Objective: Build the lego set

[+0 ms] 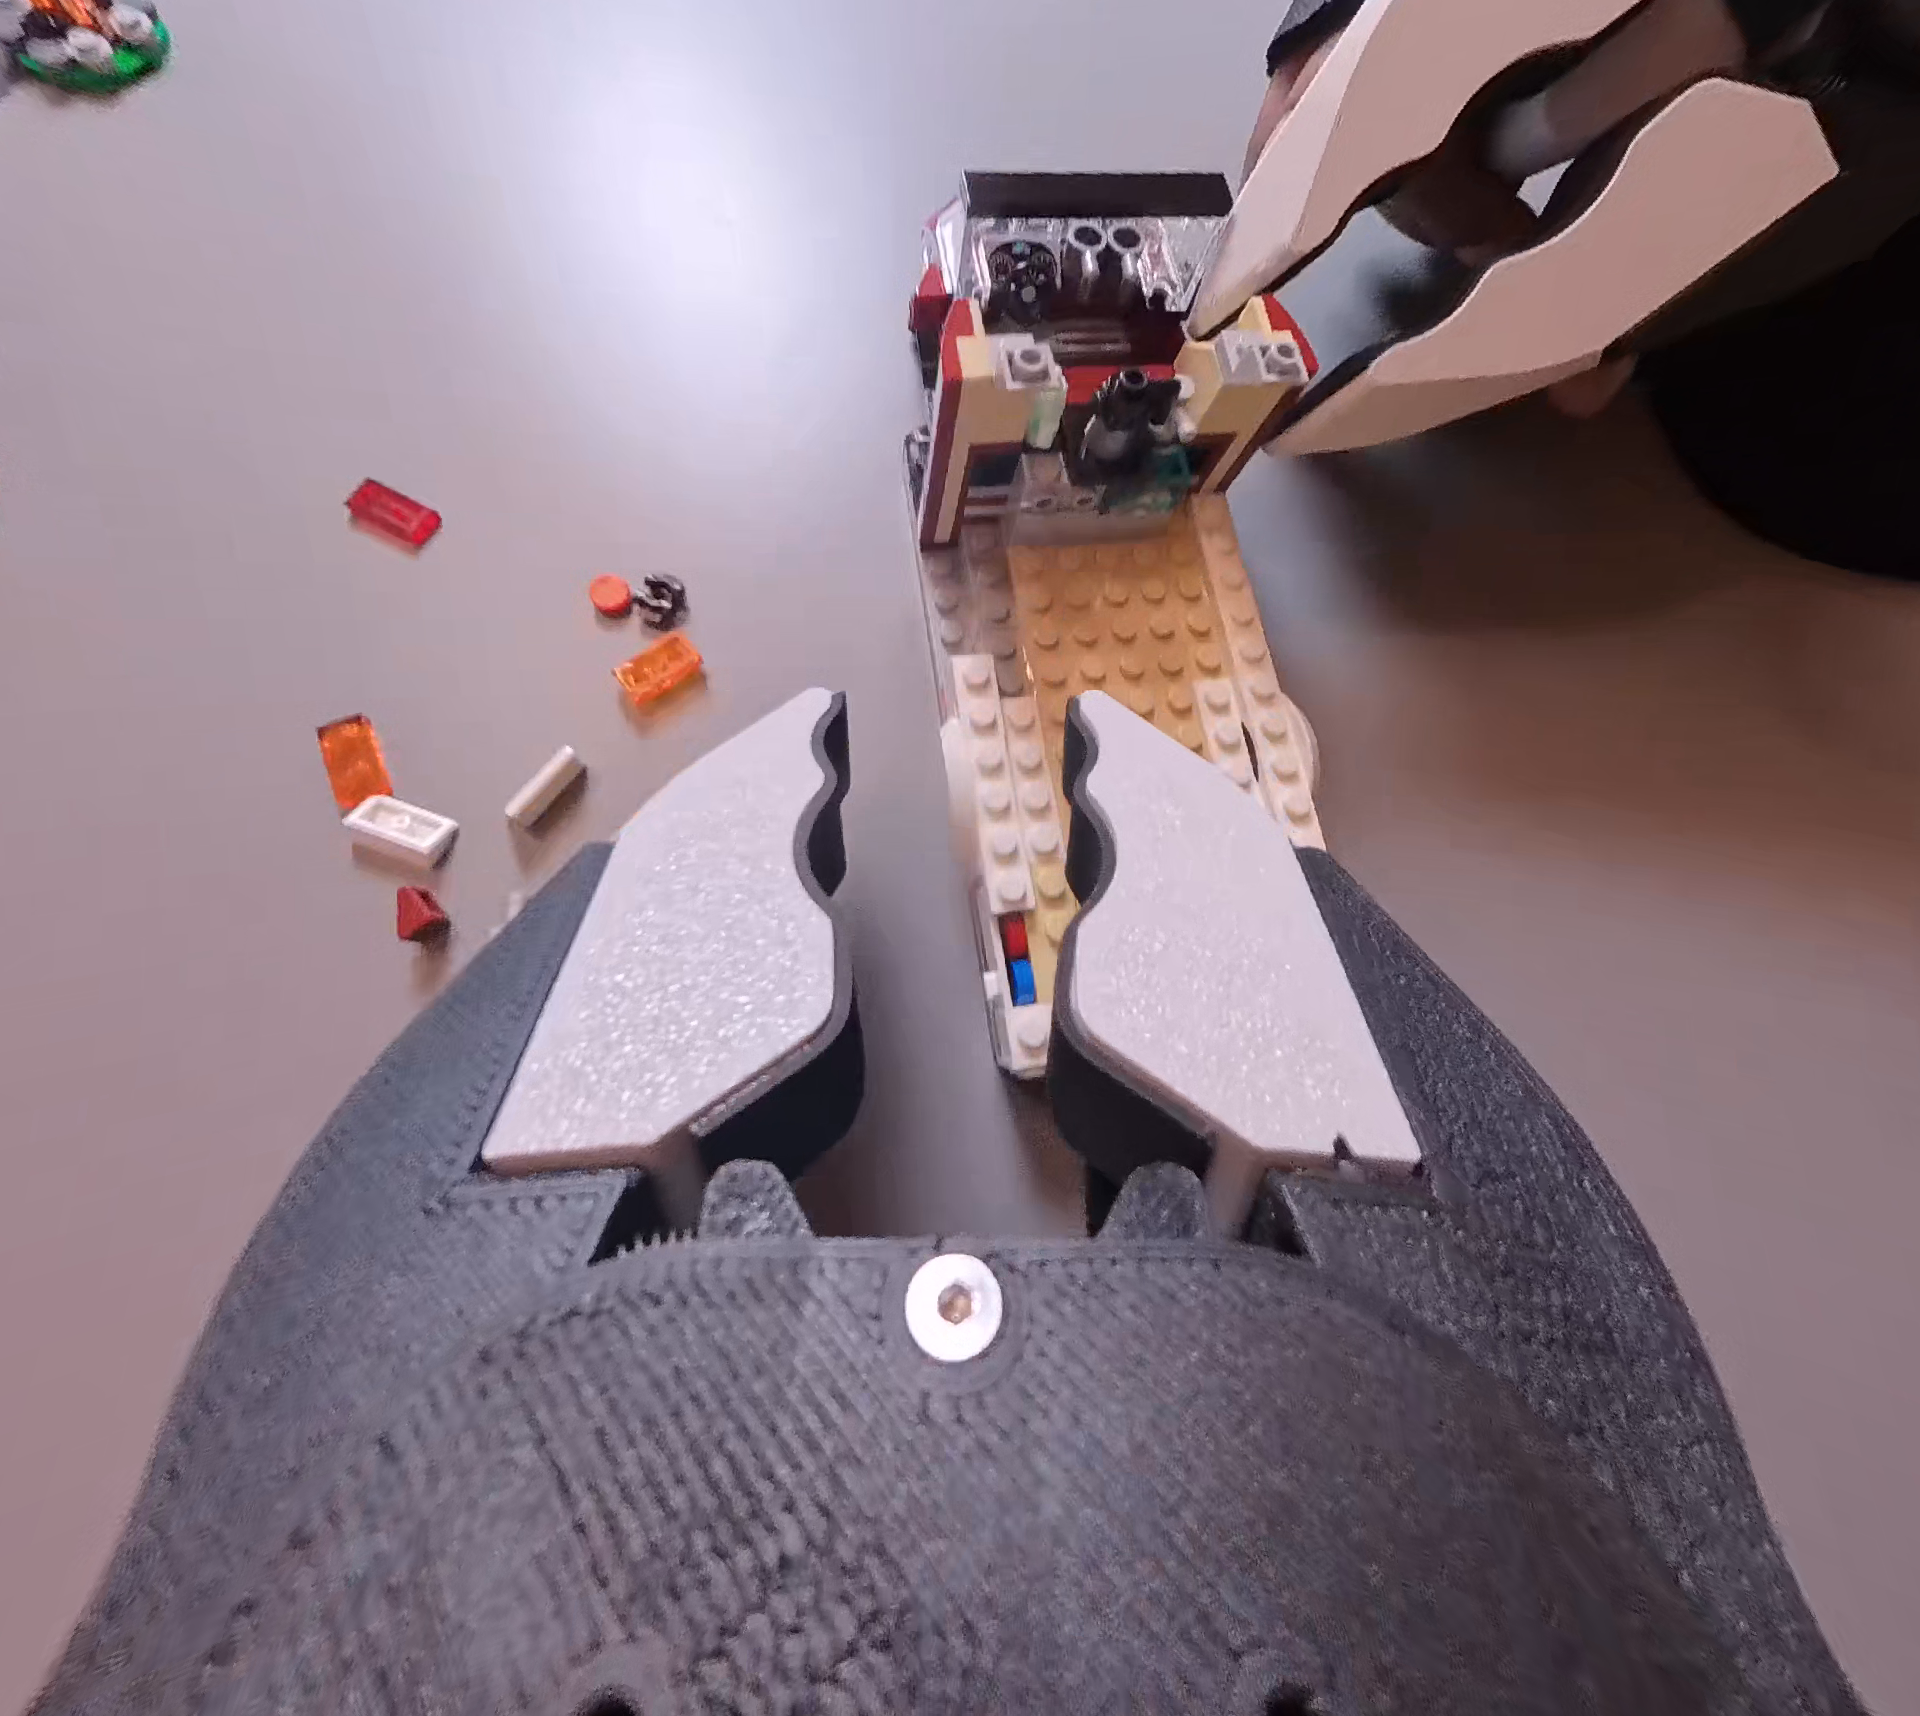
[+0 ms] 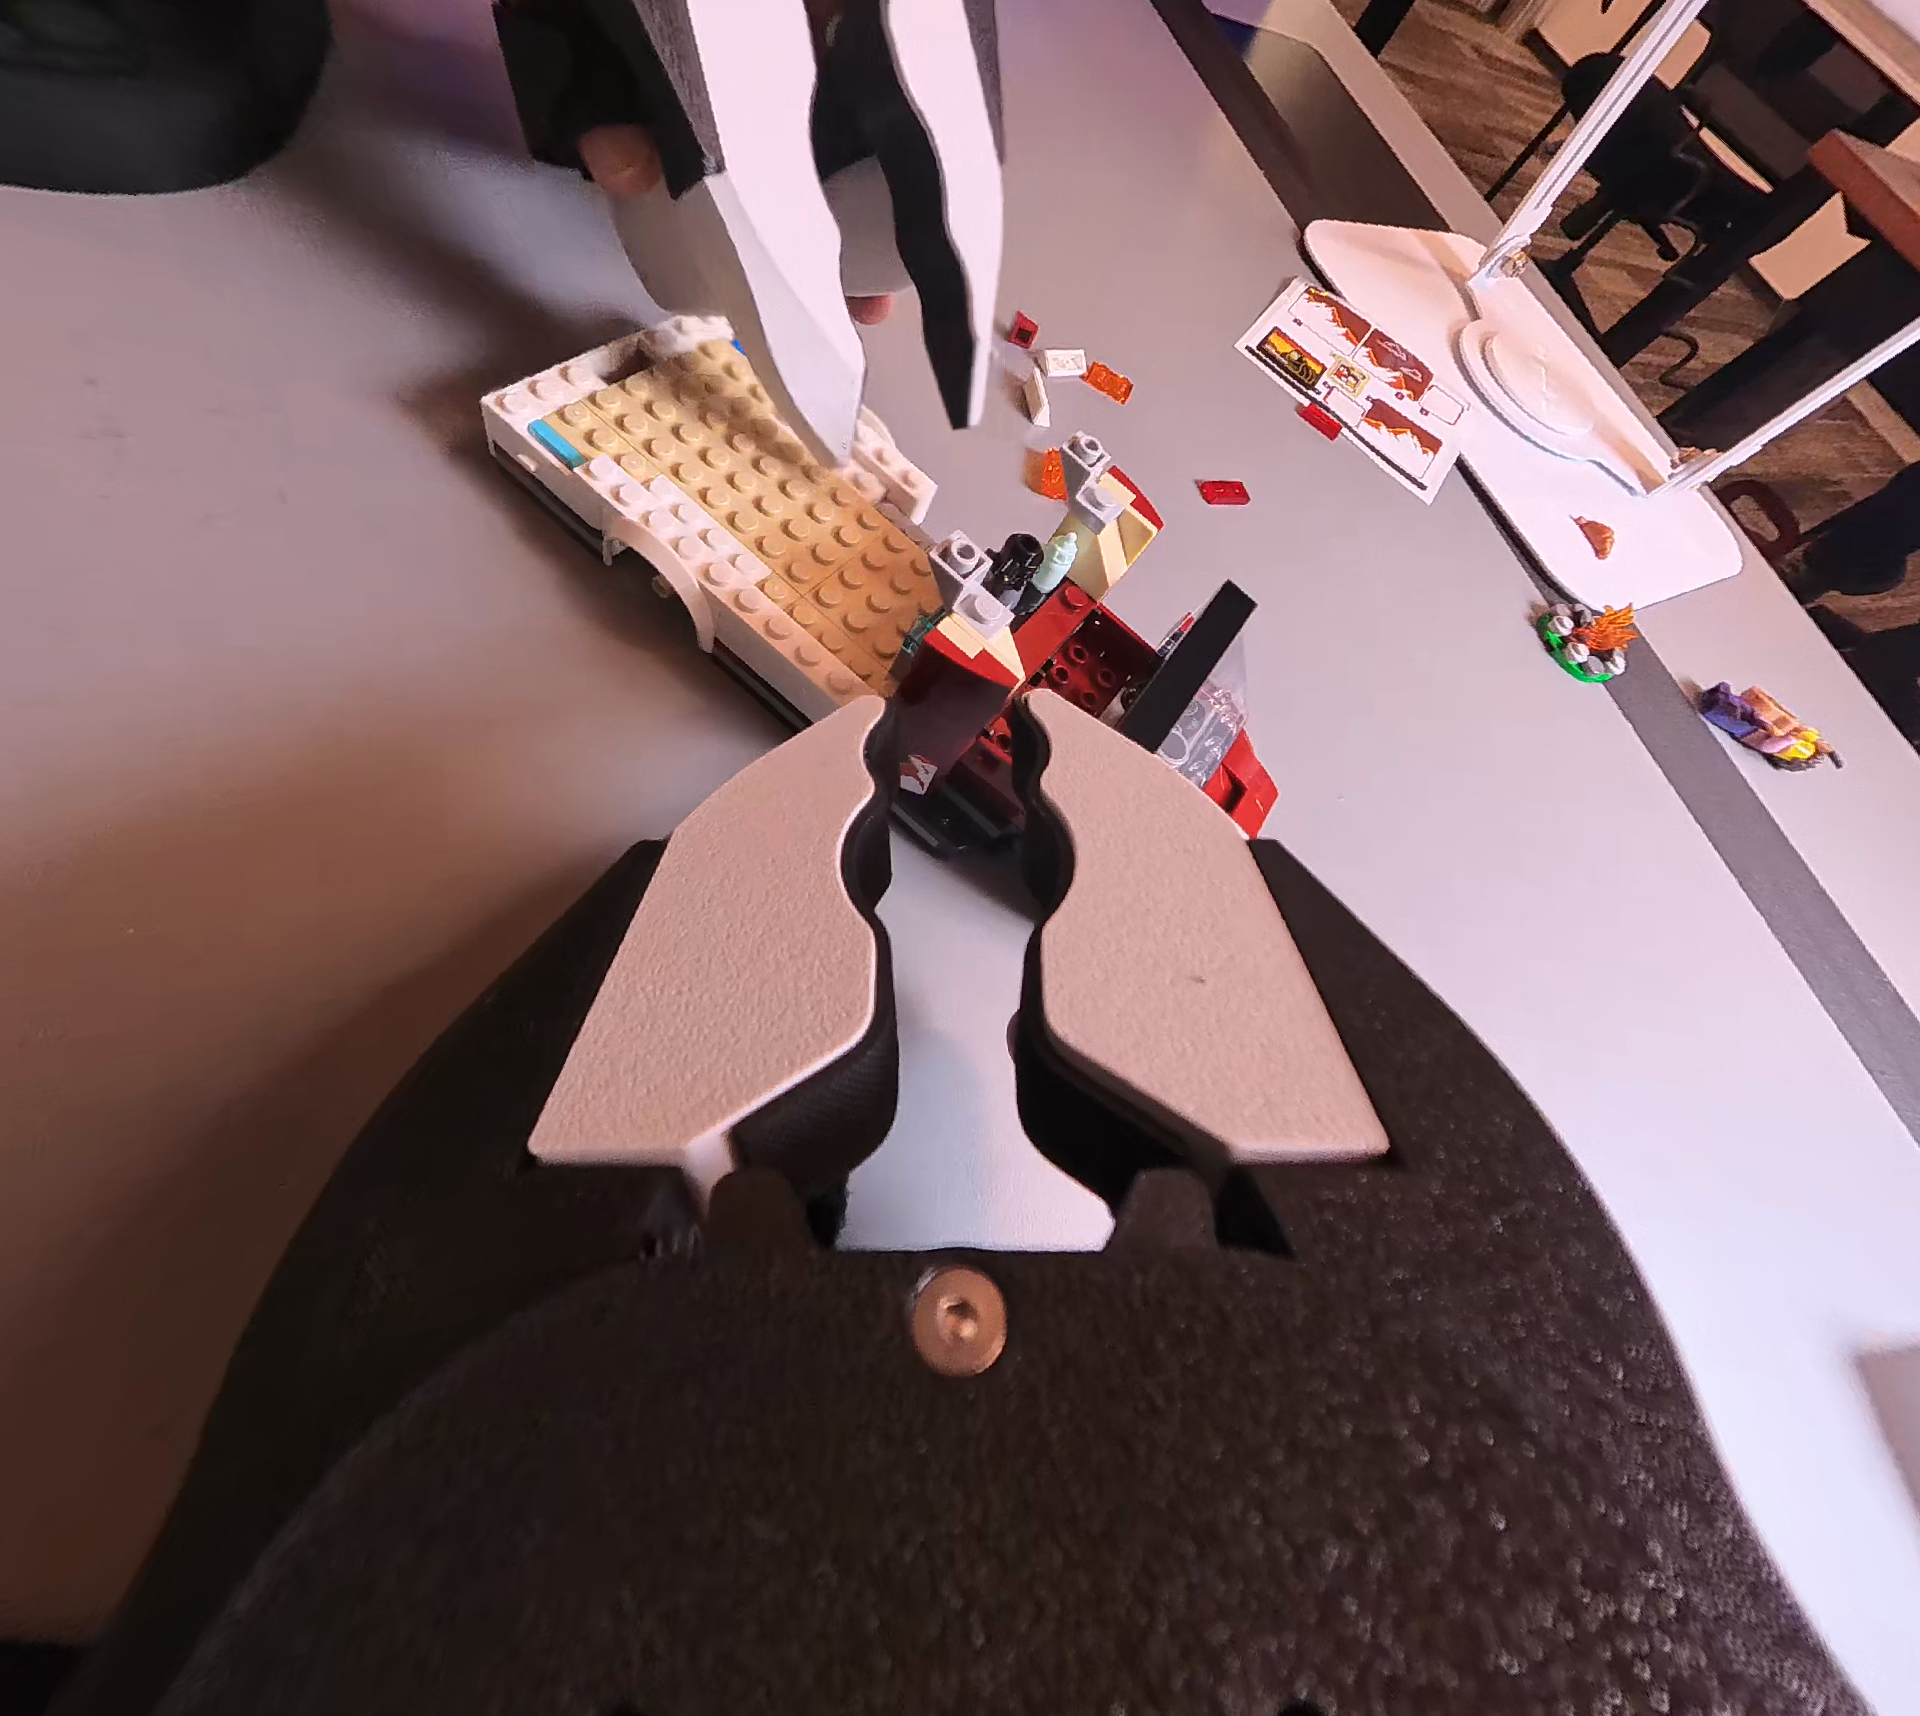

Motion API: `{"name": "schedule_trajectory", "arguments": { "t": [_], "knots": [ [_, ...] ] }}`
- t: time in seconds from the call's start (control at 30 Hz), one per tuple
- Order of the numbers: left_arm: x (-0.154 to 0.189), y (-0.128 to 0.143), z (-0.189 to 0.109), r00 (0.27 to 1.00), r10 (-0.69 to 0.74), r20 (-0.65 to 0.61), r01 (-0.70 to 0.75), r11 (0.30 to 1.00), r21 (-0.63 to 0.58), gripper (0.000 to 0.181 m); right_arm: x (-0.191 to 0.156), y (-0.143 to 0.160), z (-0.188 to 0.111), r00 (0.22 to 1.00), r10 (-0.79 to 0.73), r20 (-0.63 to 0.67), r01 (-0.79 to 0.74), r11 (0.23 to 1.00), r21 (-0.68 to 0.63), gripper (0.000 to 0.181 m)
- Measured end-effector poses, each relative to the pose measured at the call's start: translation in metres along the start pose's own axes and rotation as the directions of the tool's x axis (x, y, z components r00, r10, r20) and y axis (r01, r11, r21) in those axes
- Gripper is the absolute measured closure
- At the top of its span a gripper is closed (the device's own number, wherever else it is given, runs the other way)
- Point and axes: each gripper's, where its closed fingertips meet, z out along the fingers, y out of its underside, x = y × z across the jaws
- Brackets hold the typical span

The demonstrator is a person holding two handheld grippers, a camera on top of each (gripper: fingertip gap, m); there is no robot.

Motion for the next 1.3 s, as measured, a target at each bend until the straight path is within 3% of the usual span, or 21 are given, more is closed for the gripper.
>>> {"name": "schedule_trajectory", "arguments": {
  "t": [0.17, 0.3, 0.47, 0.63, 0.87, 1.1, 1.3],
  "knots": [
    [0.014, 0.012, -0.001, 0.991, -0.082, -0.11, 0.076, 0.995, -0.064, 0.154, 0.006, 0.003, 0.001, 0.999, 0.021, -0.034, -0.022, 1.0, -0.022, 0.161],
    [0.026, 0.015, 0.0, 0.989, -0.067, -0.133, 0.055, 0.995, -0.088, 0.151, 0.022, 0.008, -0.001, 0.992, 0.038, -0.121, -0.047, 0.997, -0.067, 0.165],
    [0.038, 0.016, 0.0, 0.985, -0.066, -0.162, 0.053, 0.995, -0.079, 0.149, 0.021, 0.005, -0.01, 0.991, 0.043, -0.128, -0.054, 0.996, -0.077, 0.164],
    [0.056, 0.019, -0.002, 0.973, -0.056, -0.223, 0.047, 0.998, -0.049, 0.148, 0.004, -0.001, -0.02, 0.99, 0.141, -0.021, -0.142, 0.986, -0.084, 0.156],
    [0.071, 0.021, -0.002, 0.972, 0.003, -0.236, 0.0, 1.0, 0.012, 0.153, -0.001, -0.001, -0.027, 0.966, 0.235, -0.108, -0.245, 0.966, -0.088, 0.156],
    [0.084, 0.018, 0.006, 0.977, 0.049, -0.208, -0.043, 0.998, 0.036, 0.154, -0.031, 0.0, -0.035, 0.909, 0.399, -0.12, -0.413, 0.901, -0.136, 0.132],
    [0.085, 0.017, 0.007, 0.978, 0.052, -0.201, -0.043, 0.998, 0.046, 0.154, -0.072, 0.017, -0.039, 0.931, 0.353, -0.091, -0.363, 0.877, -0.315, 0.117]
  ]
}}
